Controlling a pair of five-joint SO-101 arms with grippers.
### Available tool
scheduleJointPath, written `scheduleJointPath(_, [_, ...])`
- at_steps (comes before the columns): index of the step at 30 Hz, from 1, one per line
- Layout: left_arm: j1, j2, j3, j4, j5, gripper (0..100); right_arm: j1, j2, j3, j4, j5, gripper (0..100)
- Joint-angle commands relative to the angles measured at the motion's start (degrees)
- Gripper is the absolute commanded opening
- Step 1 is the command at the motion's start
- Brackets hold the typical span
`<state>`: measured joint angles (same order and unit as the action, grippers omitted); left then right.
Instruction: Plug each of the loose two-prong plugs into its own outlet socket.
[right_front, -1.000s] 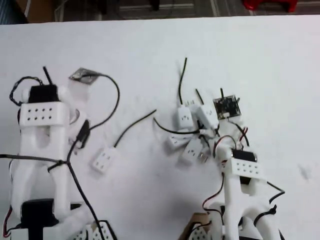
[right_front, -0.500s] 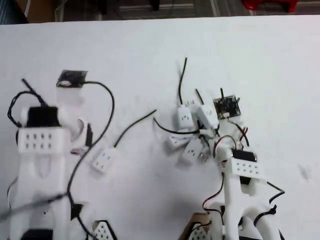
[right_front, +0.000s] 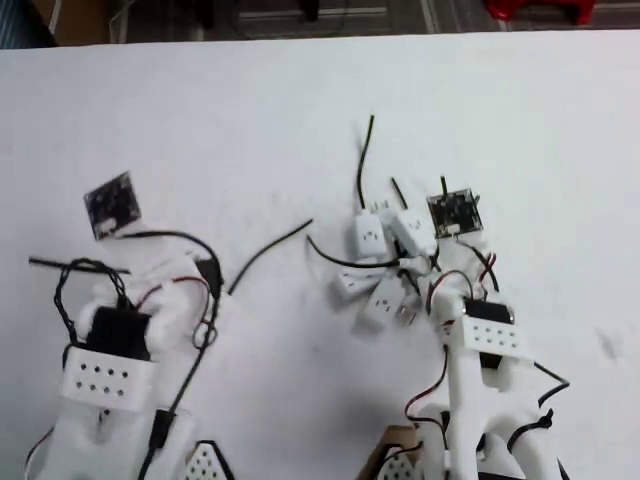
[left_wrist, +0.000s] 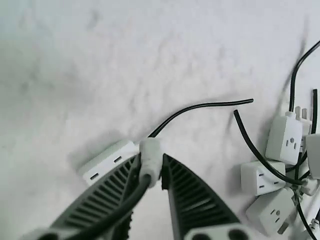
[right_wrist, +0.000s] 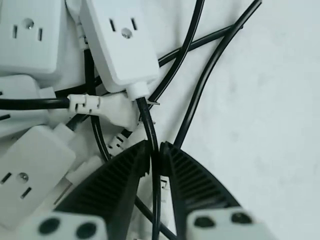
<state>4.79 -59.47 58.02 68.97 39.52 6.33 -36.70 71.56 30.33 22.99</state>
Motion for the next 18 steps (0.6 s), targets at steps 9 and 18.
scheduleJointPath(9, [-3.0,-1.5,-1.2,4.7,5.5,2,0.5,-0.6,0.0,-0.9,-0.3,4.2])
scheduleJointPath(18, [-18.1,0.9,-7.1,7.6,-1.9,2,-4.3,-1.1,-0.2,2.0,-0.3,4.4])
